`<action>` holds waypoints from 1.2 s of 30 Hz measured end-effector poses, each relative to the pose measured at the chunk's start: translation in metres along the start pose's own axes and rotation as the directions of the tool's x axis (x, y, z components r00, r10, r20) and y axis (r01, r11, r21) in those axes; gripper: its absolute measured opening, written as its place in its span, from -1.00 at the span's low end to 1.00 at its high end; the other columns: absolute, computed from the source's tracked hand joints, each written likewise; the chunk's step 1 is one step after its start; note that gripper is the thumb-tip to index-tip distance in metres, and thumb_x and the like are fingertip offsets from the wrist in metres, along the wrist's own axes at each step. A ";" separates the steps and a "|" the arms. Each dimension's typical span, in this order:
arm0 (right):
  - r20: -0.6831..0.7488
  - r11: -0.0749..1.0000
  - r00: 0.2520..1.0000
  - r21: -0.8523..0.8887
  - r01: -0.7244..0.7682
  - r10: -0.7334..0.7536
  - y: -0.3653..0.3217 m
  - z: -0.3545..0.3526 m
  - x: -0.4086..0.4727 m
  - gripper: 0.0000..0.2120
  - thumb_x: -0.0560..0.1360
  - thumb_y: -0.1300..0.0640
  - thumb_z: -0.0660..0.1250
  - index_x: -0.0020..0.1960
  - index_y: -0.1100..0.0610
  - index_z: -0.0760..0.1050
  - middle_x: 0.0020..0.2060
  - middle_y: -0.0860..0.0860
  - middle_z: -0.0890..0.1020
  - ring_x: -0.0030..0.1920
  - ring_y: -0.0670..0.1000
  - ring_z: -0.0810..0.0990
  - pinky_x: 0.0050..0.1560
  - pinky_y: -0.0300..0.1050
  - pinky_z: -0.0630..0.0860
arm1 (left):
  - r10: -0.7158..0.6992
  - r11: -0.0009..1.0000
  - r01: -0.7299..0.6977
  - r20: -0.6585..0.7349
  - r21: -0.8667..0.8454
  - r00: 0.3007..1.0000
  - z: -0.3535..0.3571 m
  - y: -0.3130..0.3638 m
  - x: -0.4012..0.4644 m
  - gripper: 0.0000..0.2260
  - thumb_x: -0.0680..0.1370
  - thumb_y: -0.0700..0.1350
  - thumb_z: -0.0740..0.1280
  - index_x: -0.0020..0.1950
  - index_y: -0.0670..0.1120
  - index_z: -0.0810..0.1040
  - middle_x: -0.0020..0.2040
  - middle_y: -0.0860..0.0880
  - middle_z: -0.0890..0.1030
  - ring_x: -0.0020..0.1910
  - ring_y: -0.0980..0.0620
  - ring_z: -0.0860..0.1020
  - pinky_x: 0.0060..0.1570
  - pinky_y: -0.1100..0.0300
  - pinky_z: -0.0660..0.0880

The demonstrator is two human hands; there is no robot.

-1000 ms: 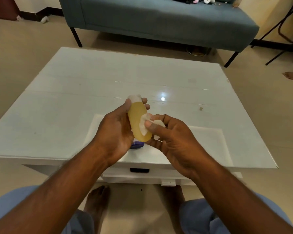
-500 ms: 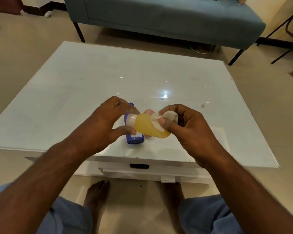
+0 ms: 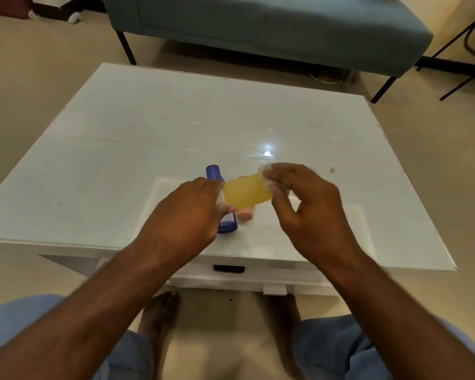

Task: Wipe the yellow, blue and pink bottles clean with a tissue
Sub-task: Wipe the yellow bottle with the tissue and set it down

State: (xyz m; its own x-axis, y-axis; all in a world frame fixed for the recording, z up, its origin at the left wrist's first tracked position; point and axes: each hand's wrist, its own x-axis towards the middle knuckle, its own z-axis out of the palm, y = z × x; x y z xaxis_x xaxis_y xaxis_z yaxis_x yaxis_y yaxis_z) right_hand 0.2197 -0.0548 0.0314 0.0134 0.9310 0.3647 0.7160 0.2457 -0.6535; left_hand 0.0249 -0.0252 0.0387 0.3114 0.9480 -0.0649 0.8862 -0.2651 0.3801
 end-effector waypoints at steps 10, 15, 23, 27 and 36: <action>-0.052 0.999 0.998 0.048 0.022 -0.020 -0.006 -0.001 0.004 -0.85 0.54 0.17 0.51 0.11 0.09 0.72 -0.02 -0.03 0.74 0.00 -0.04 0.68 0.09 0.01 0.64 | -0.010 1.000 0.009 -0.044 -0.024 0.999 -0.001 0.013 -0.002 -0.57 0.59 0.03 0.32 0.41 -0.06 0.36 0.29 -0.09 0.52 0.21 -0.07 0.49 0.20 0.07 0.43; -0.021 0.995 0.994 0.003 0.104 -0.104 -0.012 0.006 -0.003 -0.83 0.57 0.13 0.47 0.14 0.13 0.71 0.04 0.01 0.68 0.06 -0.01 0.64 0.09 0.00 0.61 | -0.004 0.996 -0.005 -0.103 -0.087 0.995 -0.001 0.014 -0.006 -0.62 0.58 0.00 0.33 0.37 -0.08 0.42 0.18 -0.09 0.57 0.11 -0.04 0.52 0.13 0.10 0.43; -0.066 0.988 0.997 -0.154 0.033 -0.044 0.007 -0.012 0.010 -0.81 0.61 0.07 0.42 0.20 0.03 0.68 0.03 -0.07 0.68 0.05 0.00 0.58 0.13 0.07 0.54 | -0.037 0.993 0.028 -0.074 -0.111 0.997 -0.001 0.021 -0.009 -0.58 0.59 0.04 0.31 0.41 -0.06 0.39 0.24 -0.08 0.56 0.15 -0.04 0.52 0.14 0.11 0.43; 0.029 0.963 0.986 -0.216 0.164 -0.162 -0.014 0.005 -0.006 -0.76 0.55 0.19 0.43 0.21 0.09 0.66 0.03 0.04 0.65 0.08 0.06 0.53 0.02 -0.11 0.50 | -0.018 0.994 0.007 -0.091 -0.112 0.996 0.004 0.024 -0.011 -0.61 0.59 0.01 0.31 0.39 -0.06 0.42 0.27 -0.09 0.56 0.19 -0.06 0.51 0.22 0.07 0.42; -0.087 0.958 0.990 -0.275 0.079 -0.107 0.000 -0.001 0.002 -0.78 0.58 0.12 0.39 0.19 0.08 0.70 0.03 0.03 0.68 0.13 0.11 0.50 0.10 -0.04 0.45 | -0.021 0.997 0.011 -0.121 -0.082 0.992 0.000 0.025 -0.011 -0.59 0.59 0.04 0.30 0.38 -0.10 0.44 0.25 -0.15 0.58 0.16 -0.15 0.53 0.23 -0.02 0.43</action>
State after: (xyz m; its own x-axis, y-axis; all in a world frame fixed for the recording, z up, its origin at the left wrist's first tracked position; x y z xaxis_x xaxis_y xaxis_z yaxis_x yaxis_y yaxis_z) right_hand 0.2204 -0.0535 0.0331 -0.0025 0.8723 0.4890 0.8790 0.2350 -0.4148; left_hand 0.0439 -0.0421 0.0494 0.2490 0.9677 0.0389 0.8585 -0.2391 0.4536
